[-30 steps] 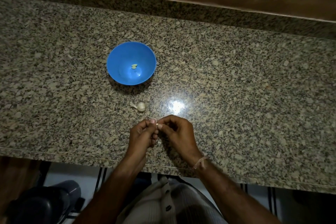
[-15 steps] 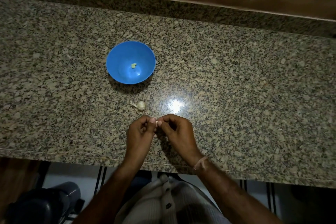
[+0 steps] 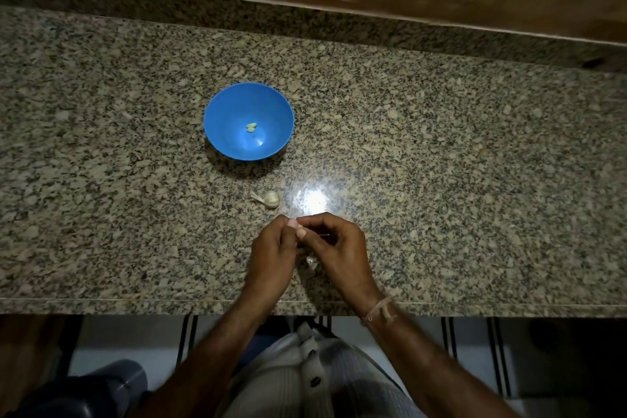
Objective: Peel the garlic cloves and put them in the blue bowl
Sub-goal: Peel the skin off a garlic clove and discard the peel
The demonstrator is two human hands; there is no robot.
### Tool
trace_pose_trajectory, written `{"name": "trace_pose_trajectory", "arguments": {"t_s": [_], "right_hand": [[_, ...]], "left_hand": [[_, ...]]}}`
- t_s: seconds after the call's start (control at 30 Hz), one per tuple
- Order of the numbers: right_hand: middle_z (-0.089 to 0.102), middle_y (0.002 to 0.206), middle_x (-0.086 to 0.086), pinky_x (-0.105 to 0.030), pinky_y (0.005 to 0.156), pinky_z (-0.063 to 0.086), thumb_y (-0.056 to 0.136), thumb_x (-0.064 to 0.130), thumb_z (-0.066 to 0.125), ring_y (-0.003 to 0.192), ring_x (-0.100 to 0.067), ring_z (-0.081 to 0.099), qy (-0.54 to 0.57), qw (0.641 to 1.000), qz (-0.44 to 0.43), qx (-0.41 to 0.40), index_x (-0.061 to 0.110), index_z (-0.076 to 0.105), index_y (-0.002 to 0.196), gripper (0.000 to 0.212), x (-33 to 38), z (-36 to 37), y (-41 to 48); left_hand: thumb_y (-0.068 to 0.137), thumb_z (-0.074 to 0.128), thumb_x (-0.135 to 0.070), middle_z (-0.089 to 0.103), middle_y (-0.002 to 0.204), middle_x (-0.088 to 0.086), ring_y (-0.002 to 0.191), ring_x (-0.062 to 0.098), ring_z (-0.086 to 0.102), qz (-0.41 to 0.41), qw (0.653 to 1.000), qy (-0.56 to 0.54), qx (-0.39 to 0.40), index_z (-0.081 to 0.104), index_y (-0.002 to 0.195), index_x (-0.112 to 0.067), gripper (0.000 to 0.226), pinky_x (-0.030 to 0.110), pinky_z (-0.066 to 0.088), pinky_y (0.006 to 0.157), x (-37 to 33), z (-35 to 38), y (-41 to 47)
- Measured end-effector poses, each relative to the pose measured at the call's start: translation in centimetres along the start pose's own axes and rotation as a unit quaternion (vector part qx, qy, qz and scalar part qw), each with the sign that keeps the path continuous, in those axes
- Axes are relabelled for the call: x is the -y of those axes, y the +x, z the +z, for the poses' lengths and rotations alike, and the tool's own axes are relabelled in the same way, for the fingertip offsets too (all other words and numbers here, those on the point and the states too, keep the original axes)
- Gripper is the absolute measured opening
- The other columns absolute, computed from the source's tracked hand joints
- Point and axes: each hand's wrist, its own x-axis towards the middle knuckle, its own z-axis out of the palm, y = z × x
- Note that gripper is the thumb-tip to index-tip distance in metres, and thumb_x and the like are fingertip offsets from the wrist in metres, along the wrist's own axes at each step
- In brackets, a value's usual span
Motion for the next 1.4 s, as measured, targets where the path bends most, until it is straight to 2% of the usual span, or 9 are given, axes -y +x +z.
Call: {"name": "trace_pose_trajectory", "arguments": {"t_s": [0.07,0.17,0.33,0.53,0.67,0.8,0.97,1.17,1.4], "right_hand": [[0.081,0.100,-0.003,-0.053,0.089,0.062,0.096,0.014,0.076,0.097,-0.023,0.077,0.007,1.000,0.011,-0.016,0.010,0.080,0.106,0.011,0.1,0.3,-0.1],[0.080,0.099,-0.007,-0.053,0.092,0.061,0.096,0.007,0.074,0.097,-0.026,0.077,0.034,0.998,0.034,-0.037,0.008,0.080,0.103,0.010,0.0,0.6,-0.5],[0.080,0.095,-0.006,-0.052,0.087,0.063,0.093,0.007,0.077,0.093,-0.027,0.077,0.025,0.996,0.027,-0.077,0.009,0.079,0.100,0.008,-0.5,0.8,-1.8],[0.080,0.094,-0.001,-0.028,0.081,0.061,0.093,0.007,0.077,0.092,-0.017,0.076,0.006,0.992,-0.011,-0.125,0.009,0.080,0.100,0.007,-0.1,0.8,-2.6],[0.079,0.092,0.001,-0.043,0.082,0.063,0.093,0.013,0.079,0.090,-0.019,0.076,-0.012,0.991,-0.013,-0.134,0.014,0.080,0.098,0.005,-0.3,0.5,-2.0],[0.079,0.093,0.001,-0.054,0.081,0.062,0.094,0.014,0.078,0.090,-0.021,0.076,-0.013,0.991,-0.010,-0.132,0.016,0.079,0.099,0.005,-0.2,0.1,-1.3],[0.078,0.091,0.000,-0.056,0.078,0.063,0.095,0.011,0.076,0.087,-0.023,0.076,0.000,0.991,-0.004,-0.134,0.015,0.078,0.099,0.007,-0.1,0.4,-0.9],[0.077,0.089,0.000,-0.053,0.079,0.063,0.094,0.008,0.077,0.085,-0.021,0.075,0.015,0.991,0.004,-0.131,0.013,0.078,0.096,0.006,0.5,0.6,-0.6],[0.078,0.090,-0.005,-0.048,0.083,0.064,0.092,0.009,0.078,0.089,-0.027,0.075,0.054,0.989,0.042,-0.130,0.010,0.076,0.094,0.003,0.7,0.8,-0.3]], "left_hand": [[0.111,0.043,-0.031,0.065,0.078,0.007,0.070,0.028,0.060,0.020,0.999,0.027,0.011,0.062,0.093,-0.015,0.031,0.045,0.048,0.060,0.2,-0.3,-0.1],[0.111,0.043,-0.024,0.060,0.075,0.003,0.065,0.017,0.052,0.034,0.997,0.062,0.029,0.058,0.092,-0.014,0.026,0.036,0.039,0.057,0.3,-0.8,0.0],[0.108,0.055,-0.027,0.072,0.084,-0.001,0.076,0.011,0.069,0.010,0.999,0.012,0.041,0.067,0.096,-0.018,0.019,0.036,0.055,0.068,0.1,-1.7,0.2],[0.097,0.073,-0.023,0.078,0.084,-0.005,0.081,0.010,0.075,0.031,0.998,0.005,0.050,0.078,0.092,-0.020,0.008,0.035,0.060,0.075,-1.1,-2.4,0.0],[0.097,0.072,-0.015,0.079,0.085,-0.002,0.082,0.014,0.076,0.008,0.998,-0.024,0.063,0.079,0.094,-0.017,0.009,0.032,0.060,0.076,-1.7,-2.4,0.3],[0.098,0.071,-0.014,0.080,0.086,0.002,0.082,0.029,0.075,-0.019,0.997,-0.046,0.051,0.080,0.098,-0.016,0.009,0.043,0.060,0.071,-2.1,-2.0,0.6],[0.098,0.070,-0.007,0.081,0.091,0.001,0.087,0.014,0.077,-0.027,0.996,-0.081,0.029,0.079,0.102,-0.010,0.010,0.019,0.057,0.074,-2.6,-1.6,0.5],[0.097,0.071,-0.007,0.081,0.089,0.000,0.084,0.010,0.077,-0.029,0.996,-0.079,0.001,0.079,0.103,-0.008,0.011,0.016,0.055,0.070,-2.6,-1.6,0.7],[0.097,0.069,-0.004,0.079,0.089,0.004,0.082,0.011,0.076,-0.026,0.996,-0.084,-0.015,0.077,0.102,-0.007,0.010,0.016,0.055,0.068,-2.8,-1.2,0.8]]}}
